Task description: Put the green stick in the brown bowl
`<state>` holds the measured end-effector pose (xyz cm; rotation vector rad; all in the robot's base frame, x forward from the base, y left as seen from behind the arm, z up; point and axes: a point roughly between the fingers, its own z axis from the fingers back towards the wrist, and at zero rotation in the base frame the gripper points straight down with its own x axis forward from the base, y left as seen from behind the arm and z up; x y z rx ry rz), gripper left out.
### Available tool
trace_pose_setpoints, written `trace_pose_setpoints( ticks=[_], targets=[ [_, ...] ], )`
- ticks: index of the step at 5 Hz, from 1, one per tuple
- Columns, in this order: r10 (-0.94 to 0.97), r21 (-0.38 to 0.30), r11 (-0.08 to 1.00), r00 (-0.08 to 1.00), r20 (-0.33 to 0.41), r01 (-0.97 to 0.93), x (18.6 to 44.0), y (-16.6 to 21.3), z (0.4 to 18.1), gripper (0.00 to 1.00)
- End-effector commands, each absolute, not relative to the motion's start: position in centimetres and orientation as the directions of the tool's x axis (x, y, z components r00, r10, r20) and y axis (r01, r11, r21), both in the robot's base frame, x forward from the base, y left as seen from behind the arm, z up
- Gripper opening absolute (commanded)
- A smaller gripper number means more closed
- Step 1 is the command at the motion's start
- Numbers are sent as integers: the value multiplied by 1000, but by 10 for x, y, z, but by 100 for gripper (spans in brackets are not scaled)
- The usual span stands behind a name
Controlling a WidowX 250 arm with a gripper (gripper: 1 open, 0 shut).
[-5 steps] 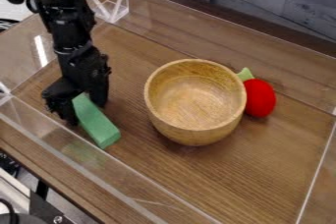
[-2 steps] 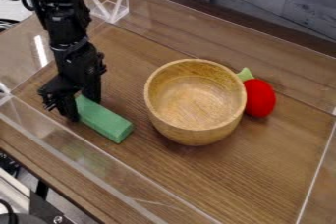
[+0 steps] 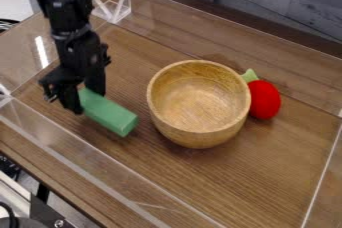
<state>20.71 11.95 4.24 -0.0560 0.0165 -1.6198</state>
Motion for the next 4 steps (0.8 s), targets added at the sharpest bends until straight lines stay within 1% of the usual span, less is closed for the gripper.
trace_pose_setpoints(
  ticks=[1,2,3,4],
  targets=[
    [-996,23,-84,-84,0,996,223,116,76,0],
    [-991,34,-134,-135,9,990,235,99,97,0],
    [-960,45,-280,-281,11,959,251,75,112,0],
    [-904,49,-426,-427,12,904,261,48,112,0]
  ],
)
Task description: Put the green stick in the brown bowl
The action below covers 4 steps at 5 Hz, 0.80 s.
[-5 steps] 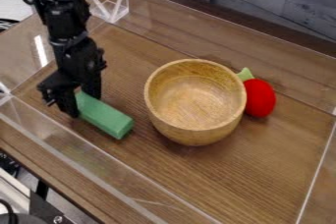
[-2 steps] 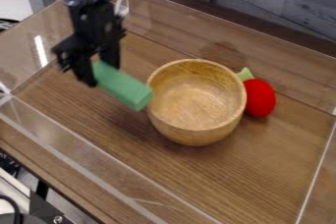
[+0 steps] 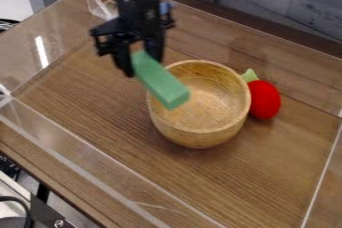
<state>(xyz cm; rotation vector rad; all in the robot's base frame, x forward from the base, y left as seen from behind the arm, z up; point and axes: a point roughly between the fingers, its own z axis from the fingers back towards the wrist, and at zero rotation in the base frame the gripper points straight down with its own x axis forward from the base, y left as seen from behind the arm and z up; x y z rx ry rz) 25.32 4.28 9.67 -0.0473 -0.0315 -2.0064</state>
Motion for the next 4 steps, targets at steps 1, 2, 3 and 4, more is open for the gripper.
trace_pose_setpoints(
  ticks=[1,2,3,4],
  targets=[
    [-832,51,-554,-555,8,831,269,22,110,0],
    [-781,50,-624,-625,3,780,276,8,108,0],
    [-751,48,-659,-660,2,750,277,7,107,0],
    [-731,47,-681,-682,2,731,277,6,105,0]
  ],
)
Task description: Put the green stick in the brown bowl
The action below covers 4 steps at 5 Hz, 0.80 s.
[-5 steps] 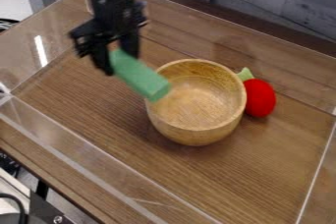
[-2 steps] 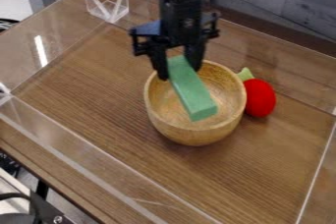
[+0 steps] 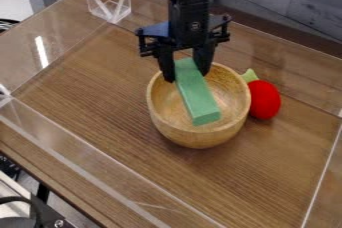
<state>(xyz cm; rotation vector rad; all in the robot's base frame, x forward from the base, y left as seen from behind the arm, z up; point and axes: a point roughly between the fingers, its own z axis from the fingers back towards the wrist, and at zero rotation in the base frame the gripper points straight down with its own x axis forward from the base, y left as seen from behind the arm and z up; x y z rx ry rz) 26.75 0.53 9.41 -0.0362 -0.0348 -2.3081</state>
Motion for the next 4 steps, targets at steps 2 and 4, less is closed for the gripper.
trace_pose_setpoints(
  ticks=[2,4],
  targets=[
    [-683,46,-730,-731,2,682,278,6,102,0],
    [-624,47,-780,-781,1,623,279,6,99,0]
  ],
)
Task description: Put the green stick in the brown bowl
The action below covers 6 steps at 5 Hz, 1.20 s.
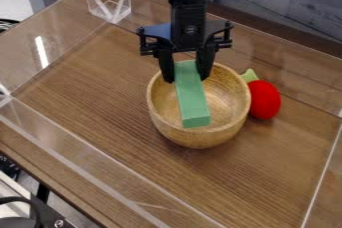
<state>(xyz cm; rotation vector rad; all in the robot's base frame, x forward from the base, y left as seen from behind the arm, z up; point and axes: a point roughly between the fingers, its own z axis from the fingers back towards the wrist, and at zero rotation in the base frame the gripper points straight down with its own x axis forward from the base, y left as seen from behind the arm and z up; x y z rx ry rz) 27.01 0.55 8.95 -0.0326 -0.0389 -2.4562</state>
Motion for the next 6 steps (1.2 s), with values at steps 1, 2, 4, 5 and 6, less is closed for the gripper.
trace_pose_setpoints(
  ticks=[1,2,4,5,6],
  targets=[
    [-597,48,-801,-802,-1,596,279,6,98,0],
    [-572,48,-820,-821,-2,571,280,6,96,0],
    [-527,50,-849,-850,-4,527,281,6,93,0],
    [-540,59,-840,-842,4,539,279,7,92,100],
    [-560,75,-825,-828,15,559,275,9,92,100]
  ],
)
